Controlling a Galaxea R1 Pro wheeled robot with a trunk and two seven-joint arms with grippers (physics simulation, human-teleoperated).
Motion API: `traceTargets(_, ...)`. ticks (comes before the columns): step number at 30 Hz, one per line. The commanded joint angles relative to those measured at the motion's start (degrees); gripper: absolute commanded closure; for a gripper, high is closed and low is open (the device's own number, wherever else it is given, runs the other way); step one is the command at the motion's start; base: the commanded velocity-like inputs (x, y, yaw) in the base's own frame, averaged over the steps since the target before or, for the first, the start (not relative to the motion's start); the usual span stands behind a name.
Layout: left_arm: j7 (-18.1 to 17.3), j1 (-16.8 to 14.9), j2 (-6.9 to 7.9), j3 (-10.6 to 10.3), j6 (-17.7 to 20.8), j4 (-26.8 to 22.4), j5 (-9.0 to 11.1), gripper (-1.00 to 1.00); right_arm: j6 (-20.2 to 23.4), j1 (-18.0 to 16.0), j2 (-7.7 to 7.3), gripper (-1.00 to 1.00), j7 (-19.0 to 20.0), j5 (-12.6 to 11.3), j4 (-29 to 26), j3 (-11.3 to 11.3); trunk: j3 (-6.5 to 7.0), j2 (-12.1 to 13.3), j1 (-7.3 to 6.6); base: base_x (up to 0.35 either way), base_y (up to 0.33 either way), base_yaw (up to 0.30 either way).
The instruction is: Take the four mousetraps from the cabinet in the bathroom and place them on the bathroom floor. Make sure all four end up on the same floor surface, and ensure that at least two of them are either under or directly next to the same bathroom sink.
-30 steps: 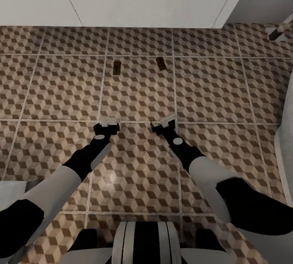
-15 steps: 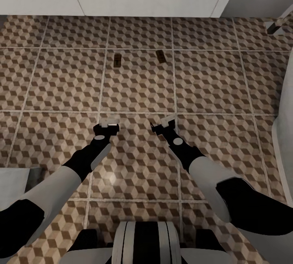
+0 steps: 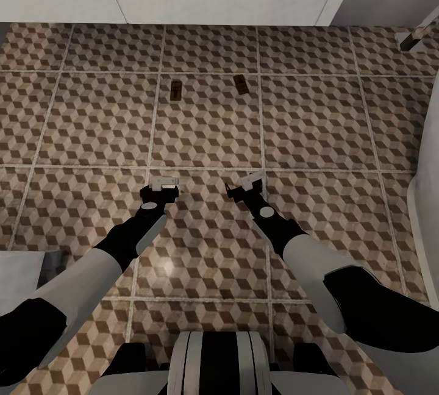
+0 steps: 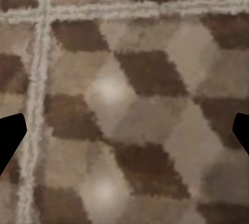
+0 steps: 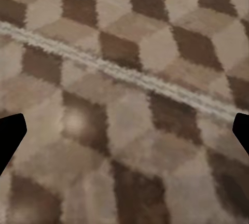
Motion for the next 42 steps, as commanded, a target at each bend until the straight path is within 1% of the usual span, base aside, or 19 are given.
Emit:
traceTargets(1, 0.5, 0.0, 0.09, -0.4, 0.2, -0.1, 0.4, -1.0, -0.2, 0.0, 0.02, -1.0, -0.2, 0.6, 0.1, -0.1, -0.03, 0.0, -0.01, 0.0, 0.0, 0.0)
traceTargets(5, 0.5, 0.0, 0.09, -0.4, 0.2, -0.1, 0.4, -1.0, -0.2, 0.0, 0.02, -1.0, -0.2, 0.6, 0.1, -0.1, -0.03, 0.0, -0.01, 0.0, 0.0, 0.0)
traceTargets(18, 0.5, 0.0, -0.07, -0.4, 0.2, 0.5, 0.4, -1.0, -0.3, 0.1, 0.02, -1.0, -0.2, 0.6, 0.1, -0.1, 2.85, 0.2, -0.34, 0.0, 0.0, 0.0)
traceTargets(26, 0.5, 0.0, -0.16, -0.4, -0.4, 2.5, 0.4, -1.0, -0.9, 0.3, 0.02, -1.0, -0.2, 0.6, 0.1, 0.0, 4.62, 0.3, -0.55, 0.0, 0.0, 0.0)
traceTargets(31, 0.0, 0.0, -0.21, -0.6, -4.2, 5.1, 0.4, -1.0, -2.3, 0.5, 0.02, -1.0, -0.3, 0.6, 0.1, 0.0, 5.73, 0.3, -0.68, 0.0, 0.0, 0.0)
traceTargets(32, -0.9, 0.0, -0.23, -0.8, -5.9, 6.3, 0.4, -1.0, -2.6, 0.5, 0.02, -1.0, -0.3, 0.6, 0.1, 0.0, 5.95, 0.3, -0.7, 0.0, 0.0, 0.0)
traceTargets(34, -2.2, 0.0, -0.24, -1.1, -7.6, 7.6, 0.4, -1.0, -2.7, 0.6, 0.02, -1.0, -0.3, 0.6, 0.1, 0.0, 6.4, 0.4, -0.76, 0.0, 0.0, 0.0)
traceTargets(35, -3.9, 0.0, -0.24, -1.2, -9.1, 9.1, 0.4, -1.0, -2.9, 0.7, 0.02, -1.0, -0.3, 0.6, 0.1, 0.0, 6.62, 0.4, -0.78, 0.0, 0.0, 0.0)
traceTargets(40, -7.9, 0.0, -0.25, -1.4, -12.9, 13.3, 0.4, -1.0, -3.1, 2.1, 0.02, -1.0, -0.3, 0.7, 0.6, 0.0, 7.73, 0.5, -0.91, 0.0, 0.0, 0.0)
traceTargets(42, -9.6, 0.1, -0.5, -1.5, -15.1, 16.2, 0.4, -1.0, -3.2, 2.6, 0.02, -1.0, -0.2, 0.7, 1.0, 0.0, 8.17, 0.5, -0.96, 0.0, 0.0, 0.0)
